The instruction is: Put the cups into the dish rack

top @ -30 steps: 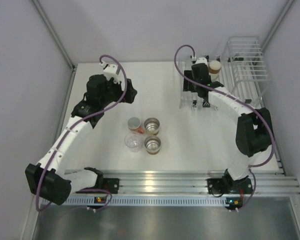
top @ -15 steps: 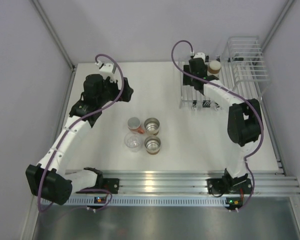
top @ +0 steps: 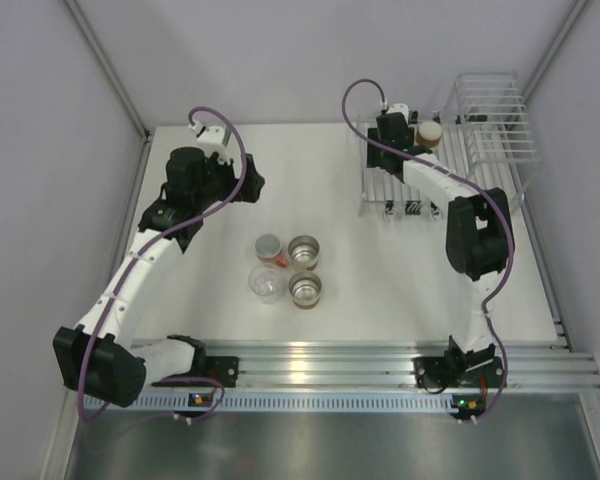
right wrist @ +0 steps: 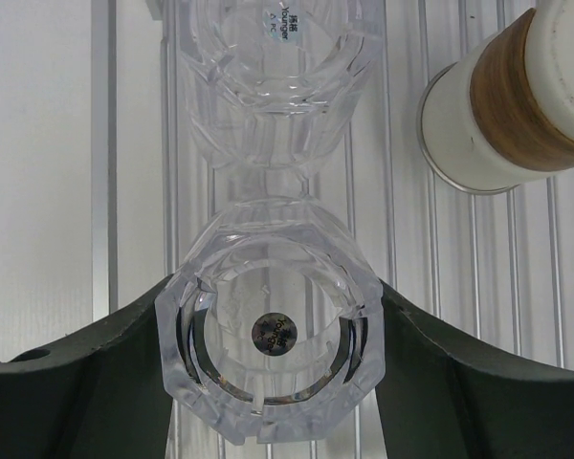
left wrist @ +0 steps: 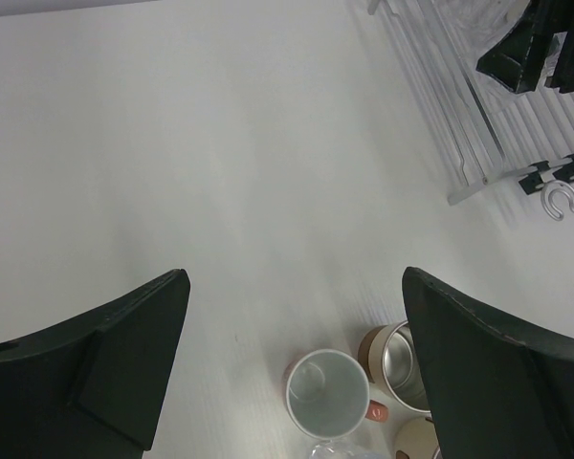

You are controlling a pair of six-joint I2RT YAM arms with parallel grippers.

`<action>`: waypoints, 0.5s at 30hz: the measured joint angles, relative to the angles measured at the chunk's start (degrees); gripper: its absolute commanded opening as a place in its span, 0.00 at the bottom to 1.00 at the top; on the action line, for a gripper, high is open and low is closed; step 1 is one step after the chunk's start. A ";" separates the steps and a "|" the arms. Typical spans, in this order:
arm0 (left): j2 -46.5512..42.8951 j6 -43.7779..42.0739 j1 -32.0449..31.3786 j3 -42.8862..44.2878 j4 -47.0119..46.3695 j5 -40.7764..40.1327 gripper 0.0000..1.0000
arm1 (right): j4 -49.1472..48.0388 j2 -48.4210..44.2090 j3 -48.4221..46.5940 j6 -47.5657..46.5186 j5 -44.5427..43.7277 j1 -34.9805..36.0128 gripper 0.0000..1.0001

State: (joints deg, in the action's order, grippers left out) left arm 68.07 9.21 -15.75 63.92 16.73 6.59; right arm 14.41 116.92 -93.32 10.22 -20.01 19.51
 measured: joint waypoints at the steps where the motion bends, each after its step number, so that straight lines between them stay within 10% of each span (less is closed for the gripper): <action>1: 0.02 0.00 0.02 0.00 0.00 0.02 0.98 | 0.04 0.48 -0.59 -0.09 0.04 -0.11 0.00; 15: 0.09 0.02 0.74 -0.02 -0.02 0.66 0.98 | 0.26 6.14 -8.37 -0.26 0.07 -1.29 0.00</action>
State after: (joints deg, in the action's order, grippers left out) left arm 68.16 9.23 -15.00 63.90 16.71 7.25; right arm 14.68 123.07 -101.69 9.96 -19.94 18.22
